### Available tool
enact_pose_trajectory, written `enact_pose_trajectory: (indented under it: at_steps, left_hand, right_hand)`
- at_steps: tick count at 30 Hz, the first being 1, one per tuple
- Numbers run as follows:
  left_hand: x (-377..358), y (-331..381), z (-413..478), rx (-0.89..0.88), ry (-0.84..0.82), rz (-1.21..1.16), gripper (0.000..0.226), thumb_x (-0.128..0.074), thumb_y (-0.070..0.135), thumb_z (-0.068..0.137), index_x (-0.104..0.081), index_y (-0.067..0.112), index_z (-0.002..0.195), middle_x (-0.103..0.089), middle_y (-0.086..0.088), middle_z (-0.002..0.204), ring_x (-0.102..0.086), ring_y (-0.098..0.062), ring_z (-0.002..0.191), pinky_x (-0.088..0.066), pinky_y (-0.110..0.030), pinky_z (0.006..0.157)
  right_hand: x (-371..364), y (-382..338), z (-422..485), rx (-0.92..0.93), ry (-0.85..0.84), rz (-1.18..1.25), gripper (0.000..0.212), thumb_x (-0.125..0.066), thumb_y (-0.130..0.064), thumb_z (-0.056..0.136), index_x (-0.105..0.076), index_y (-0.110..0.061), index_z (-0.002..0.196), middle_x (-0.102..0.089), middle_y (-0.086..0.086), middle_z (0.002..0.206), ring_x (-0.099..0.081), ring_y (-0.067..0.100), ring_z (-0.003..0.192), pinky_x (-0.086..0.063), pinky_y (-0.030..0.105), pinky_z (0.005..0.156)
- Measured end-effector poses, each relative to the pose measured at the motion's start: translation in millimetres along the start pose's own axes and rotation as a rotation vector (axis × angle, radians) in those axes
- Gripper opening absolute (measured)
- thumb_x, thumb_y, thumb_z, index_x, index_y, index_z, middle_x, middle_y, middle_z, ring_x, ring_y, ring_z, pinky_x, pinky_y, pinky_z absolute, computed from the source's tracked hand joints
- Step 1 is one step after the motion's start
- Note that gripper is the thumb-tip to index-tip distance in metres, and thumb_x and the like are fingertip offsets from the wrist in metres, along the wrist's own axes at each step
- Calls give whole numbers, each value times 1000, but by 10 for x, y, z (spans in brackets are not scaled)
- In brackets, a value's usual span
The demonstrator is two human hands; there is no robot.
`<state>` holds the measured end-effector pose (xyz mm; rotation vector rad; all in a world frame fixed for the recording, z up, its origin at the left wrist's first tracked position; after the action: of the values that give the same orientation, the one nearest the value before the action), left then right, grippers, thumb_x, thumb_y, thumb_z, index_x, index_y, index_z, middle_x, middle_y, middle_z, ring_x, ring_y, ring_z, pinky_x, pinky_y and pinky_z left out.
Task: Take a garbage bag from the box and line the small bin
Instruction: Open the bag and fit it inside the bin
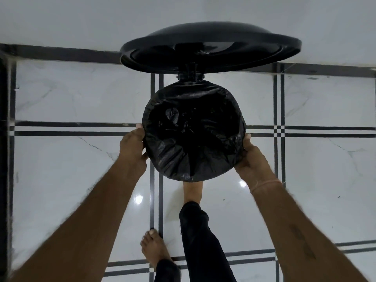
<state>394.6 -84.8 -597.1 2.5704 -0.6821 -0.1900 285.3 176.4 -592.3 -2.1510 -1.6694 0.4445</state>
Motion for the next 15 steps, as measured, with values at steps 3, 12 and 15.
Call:
enact_pose_trajectory:
  at_steps: [3, 12, 15]
  left_hand:
    - [18, -166, -172, 17, 88, -40, 32, -54, 55, 101, -67, 26, 103, -62, 6, 113, -59, -18, 118, -54, -34, 81]
    - [75, -518, -292, 141, -25, -339, 45, -47, 48, 105, -68, 11, 118, -72, -8, 123, -68, -22, 113, -58, -38, 87]
    - [59, -747, -408, 252, -10, -364, 55, -46, 63, 102, -69, 14, 114, -69, -6, 114, -64, -24, 114, -56, -42, 88]
  right_hand:
    - [76, 54, -104, -25, 3, -44, 38, -53, -47, 105, -72, -14, 108, -74, 5, 111, -69, 22, 104, -56, 41, 95]
    - [46, 359, -291, -58, 0, 261, 37, -49, -39, 108, -71, -9, 107, -78, 10, 109, -77, 19, 94, -61, 38, 94]
    - [2, 583, -424, -157, 83, 276, 43, -51, -52, 104, -71, -15, 112, -70, 7, 121, -67, 22, 109, -56, 41, 85]
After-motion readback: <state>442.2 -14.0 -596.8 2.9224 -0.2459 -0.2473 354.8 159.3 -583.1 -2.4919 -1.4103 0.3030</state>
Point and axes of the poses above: each hand's wrist, its own z-axis towards the middle knuckle, its own x-axis out of the back of the hand, y = z × x, the point moved 1 cm from there along z, towards the middle knuckle
